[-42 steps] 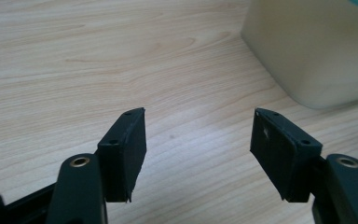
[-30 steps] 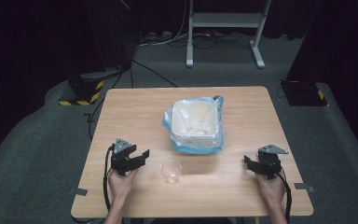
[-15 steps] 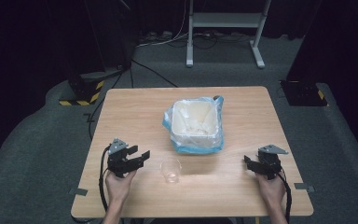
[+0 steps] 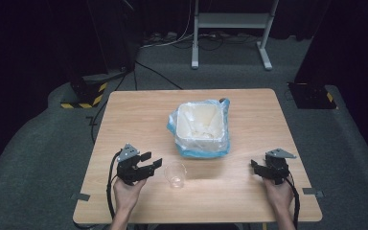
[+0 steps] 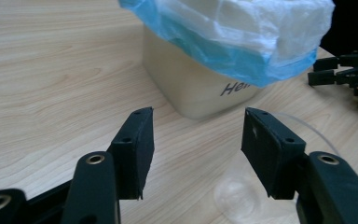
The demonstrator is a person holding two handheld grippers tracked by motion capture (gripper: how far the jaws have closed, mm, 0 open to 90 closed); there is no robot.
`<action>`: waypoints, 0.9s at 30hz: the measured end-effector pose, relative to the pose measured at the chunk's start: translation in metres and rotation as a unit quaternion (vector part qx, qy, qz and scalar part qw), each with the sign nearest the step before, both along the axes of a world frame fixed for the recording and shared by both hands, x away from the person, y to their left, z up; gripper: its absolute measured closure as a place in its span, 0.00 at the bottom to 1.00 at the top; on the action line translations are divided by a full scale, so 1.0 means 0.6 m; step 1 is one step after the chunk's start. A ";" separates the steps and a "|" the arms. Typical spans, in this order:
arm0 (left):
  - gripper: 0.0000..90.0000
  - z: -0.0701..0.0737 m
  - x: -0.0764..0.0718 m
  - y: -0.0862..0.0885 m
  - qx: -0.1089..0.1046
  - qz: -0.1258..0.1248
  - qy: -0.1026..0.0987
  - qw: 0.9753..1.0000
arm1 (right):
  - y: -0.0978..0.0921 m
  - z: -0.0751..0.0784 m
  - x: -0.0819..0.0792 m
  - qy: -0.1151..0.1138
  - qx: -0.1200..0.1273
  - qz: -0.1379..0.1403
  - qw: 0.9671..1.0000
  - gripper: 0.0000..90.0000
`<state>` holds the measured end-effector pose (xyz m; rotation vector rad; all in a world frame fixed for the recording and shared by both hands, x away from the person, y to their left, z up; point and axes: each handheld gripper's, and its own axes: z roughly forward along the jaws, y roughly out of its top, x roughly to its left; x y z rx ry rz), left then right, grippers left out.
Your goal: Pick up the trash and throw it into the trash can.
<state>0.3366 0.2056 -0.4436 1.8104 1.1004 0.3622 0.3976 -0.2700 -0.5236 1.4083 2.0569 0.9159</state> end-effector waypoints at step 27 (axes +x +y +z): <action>0.85 -0.011 0.016 -0.063 0.045 -0.061 0.021 0.997 | 0.000 0.000 0.000 0.000 -0.001 0.000 1.000 0.37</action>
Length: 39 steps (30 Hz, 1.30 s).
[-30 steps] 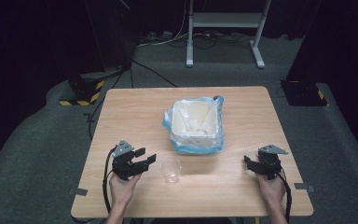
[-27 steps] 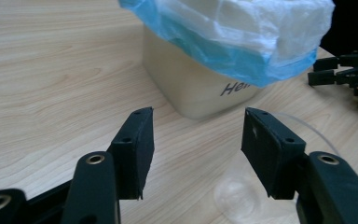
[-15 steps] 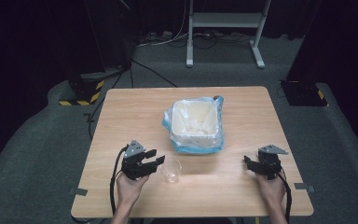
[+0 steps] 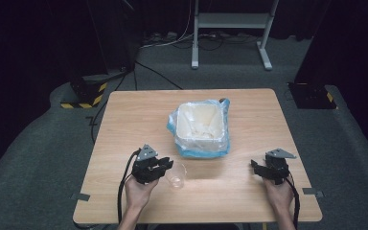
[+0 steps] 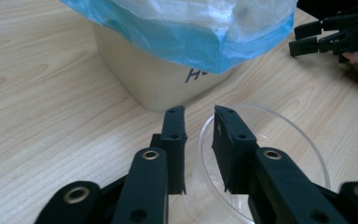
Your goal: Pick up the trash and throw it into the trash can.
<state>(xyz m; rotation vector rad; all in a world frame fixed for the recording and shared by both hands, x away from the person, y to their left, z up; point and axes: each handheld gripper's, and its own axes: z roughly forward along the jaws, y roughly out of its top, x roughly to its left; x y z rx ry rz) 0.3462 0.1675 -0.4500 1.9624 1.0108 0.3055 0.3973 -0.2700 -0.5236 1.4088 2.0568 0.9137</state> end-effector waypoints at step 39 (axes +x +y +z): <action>0.97 0.075 0.023 0.010 -0.017 -0.028 -0.026 0.999 | 0.000 0.000 0.000 0.000 0.000 0.000 1.000 0.37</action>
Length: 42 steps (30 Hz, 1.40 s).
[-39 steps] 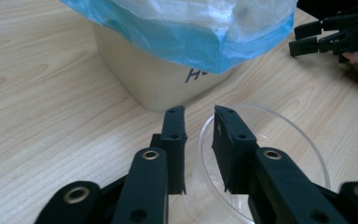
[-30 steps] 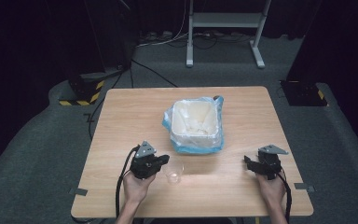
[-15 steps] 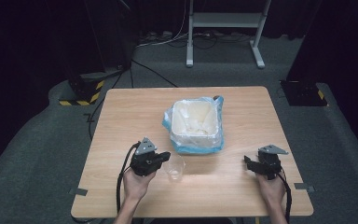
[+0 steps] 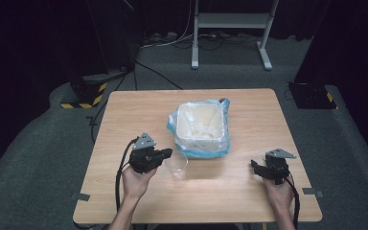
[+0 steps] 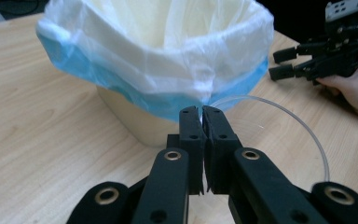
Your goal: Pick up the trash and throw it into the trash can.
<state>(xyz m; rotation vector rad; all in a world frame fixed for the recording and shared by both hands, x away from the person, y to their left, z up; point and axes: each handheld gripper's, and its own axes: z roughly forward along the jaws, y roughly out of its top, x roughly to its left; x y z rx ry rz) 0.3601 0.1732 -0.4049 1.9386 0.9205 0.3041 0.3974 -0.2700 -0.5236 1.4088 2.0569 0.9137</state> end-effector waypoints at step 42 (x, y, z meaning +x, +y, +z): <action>0.97 0.139 0.060 0.035 -0.080 0.004 -0.026 0.996 | 0.000 0.000 0.000 0.000 0.000 0.000 1.000 0.37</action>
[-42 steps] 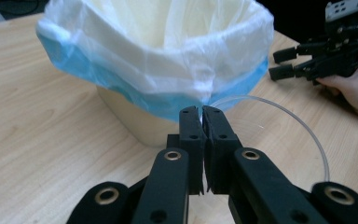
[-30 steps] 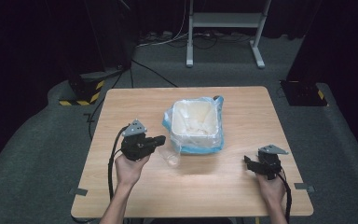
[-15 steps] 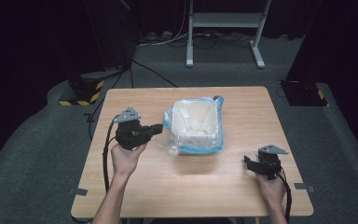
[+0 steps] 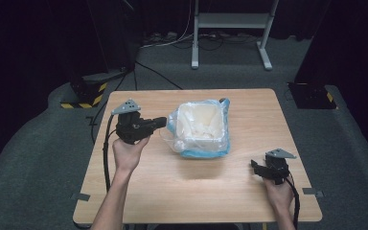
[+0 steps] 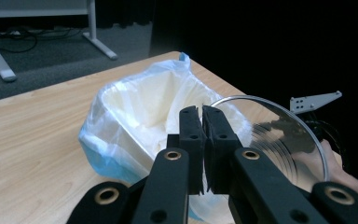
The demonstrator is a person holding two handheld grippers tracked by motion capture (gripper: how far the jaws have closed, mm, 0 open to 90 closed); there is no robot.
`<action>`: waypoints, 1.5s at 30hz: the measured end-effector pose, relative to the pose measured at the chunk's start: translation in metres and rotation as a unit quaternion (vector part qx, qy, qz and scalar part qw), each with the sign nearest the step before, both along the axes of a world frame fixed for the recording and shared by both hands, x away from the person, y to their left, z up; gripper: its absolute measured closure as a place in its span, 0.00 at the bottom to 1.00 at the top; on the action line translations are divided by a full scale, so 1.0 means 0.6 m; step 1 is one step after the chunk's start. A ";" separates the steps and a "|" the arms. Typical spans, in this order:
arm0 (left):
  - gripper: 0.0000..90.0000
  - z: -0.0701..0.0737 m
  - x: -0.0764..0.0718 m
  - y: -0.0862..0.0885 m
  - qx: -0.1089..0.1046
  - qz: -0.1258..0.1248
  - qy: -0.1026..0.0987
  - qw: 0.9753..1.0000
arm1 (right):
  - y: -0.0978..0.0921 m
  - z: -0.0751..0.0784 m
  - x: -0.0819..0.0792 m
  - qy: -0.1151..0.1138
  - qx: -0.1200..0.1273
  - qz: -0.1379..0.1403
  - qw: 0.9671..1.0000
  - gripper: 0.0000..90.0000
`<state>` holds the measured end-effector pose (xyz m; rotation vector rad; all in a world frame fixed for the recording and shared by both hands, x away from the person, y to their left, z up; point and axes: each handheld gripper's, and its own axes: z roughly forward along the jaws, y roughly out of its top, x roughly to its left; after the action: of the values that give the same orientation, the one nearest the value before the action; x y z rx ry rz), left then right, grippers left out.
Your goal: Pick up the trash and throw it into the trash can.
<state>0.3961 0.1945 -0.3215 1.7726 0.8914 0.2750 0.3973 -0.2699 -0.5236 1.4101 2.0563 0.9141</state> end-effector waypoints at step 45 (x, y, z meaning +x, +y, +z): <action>0.96 -0.005 0.129 -0.089 0.042 0.028 0.004 0.999 | 0.000 0.000 0.000 -0.001 -0.001 0.001 1.000 0.37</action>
<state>0.4736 0.1412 -0.3242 1.8285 0.9472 0.3465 0.3973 -0.2701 -0.5236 1.4064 2.0577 0.9131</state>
